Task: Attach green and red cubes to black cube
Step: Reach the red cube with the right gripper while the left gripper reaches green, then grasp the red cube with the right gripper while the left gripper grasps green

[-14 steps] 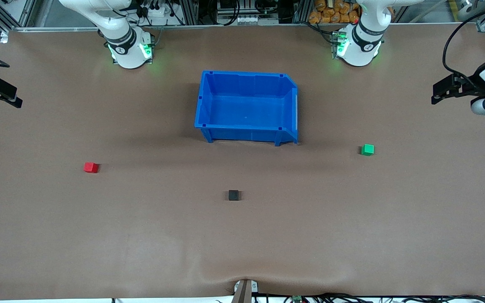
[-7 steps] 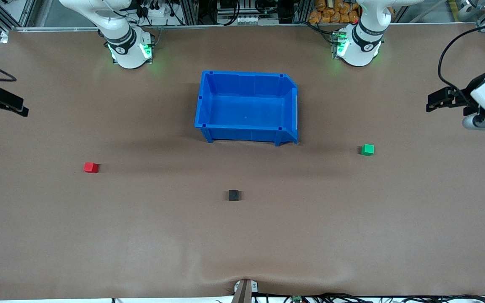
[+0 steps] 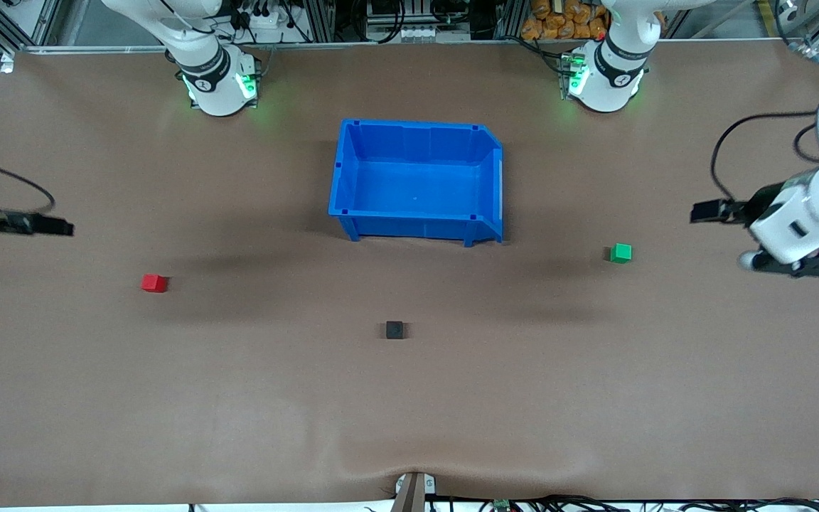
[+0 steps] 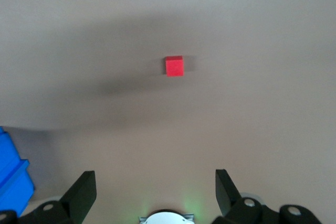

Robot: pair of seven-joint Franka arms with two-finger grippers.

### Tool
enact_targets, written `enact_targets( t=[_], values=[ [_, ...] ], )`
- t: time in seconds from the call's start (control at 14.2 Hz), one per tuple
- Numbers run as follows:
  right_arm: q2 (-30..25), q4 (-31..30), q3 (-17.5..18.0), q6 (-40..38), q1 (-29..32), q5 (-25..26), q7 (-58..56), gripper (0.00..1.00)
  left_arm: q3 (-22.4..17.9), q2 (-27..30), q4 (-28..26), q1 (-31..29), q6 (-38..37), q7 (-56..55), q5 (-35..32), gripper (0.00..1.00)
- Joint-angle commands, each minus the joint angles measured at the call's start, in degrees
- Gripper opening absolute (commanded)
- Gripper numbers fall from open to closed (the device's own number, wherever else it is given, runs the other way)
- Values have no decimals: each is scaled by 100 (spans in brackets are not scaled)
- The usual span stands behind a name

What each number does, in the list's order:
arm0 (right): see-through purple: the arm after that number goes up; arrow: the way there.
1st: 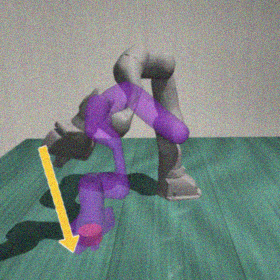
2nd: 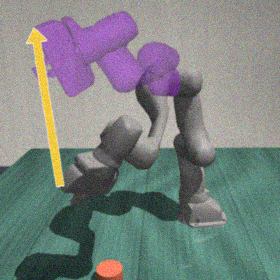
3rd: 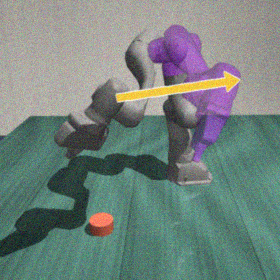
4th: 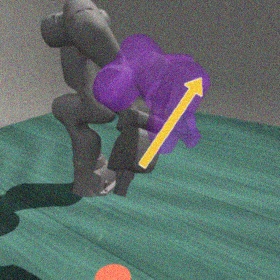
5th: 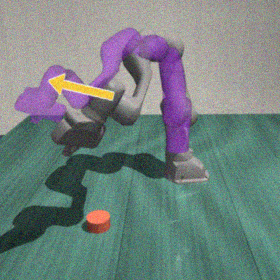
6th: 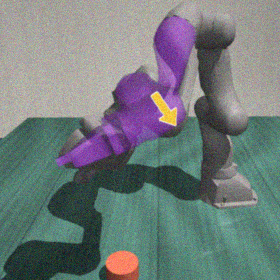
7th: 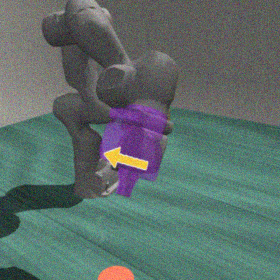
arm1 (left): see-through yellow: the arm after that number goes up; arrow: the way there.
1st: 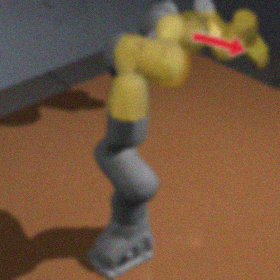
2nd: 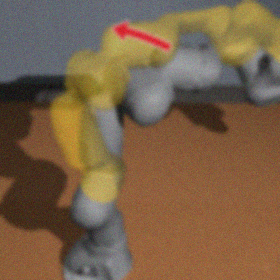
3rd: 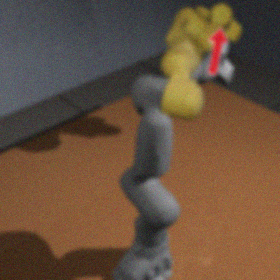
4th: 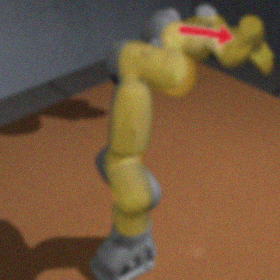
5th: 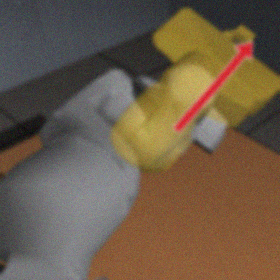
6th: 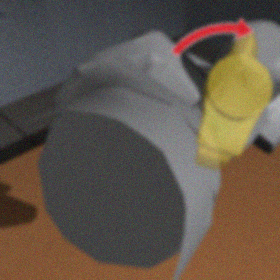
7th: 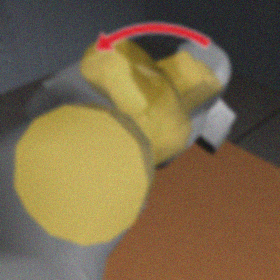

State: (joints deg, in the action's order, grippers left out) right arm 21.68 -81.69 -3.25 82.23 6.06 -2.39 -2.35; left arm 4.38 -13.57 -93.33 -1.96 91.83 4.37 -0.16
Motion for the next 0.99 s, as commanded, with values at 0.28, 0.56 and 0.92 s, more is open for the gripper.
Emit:
enact_targets(
  t=[0.28,0.56,0.92],
  values=[
    [1768,118,52,916,263,-218,-37,100,186,22,-1757,-14,1898,-120,59,100],
    [1892,-497,61,1726,351,-236,-107,100,177,-417,-2171,-76,2593,-129,59,100],
    [2218,-506,61,1797,299,-236,-423,83,177,-664,-2548,-24,3251,-383,33,100]
  ],
)
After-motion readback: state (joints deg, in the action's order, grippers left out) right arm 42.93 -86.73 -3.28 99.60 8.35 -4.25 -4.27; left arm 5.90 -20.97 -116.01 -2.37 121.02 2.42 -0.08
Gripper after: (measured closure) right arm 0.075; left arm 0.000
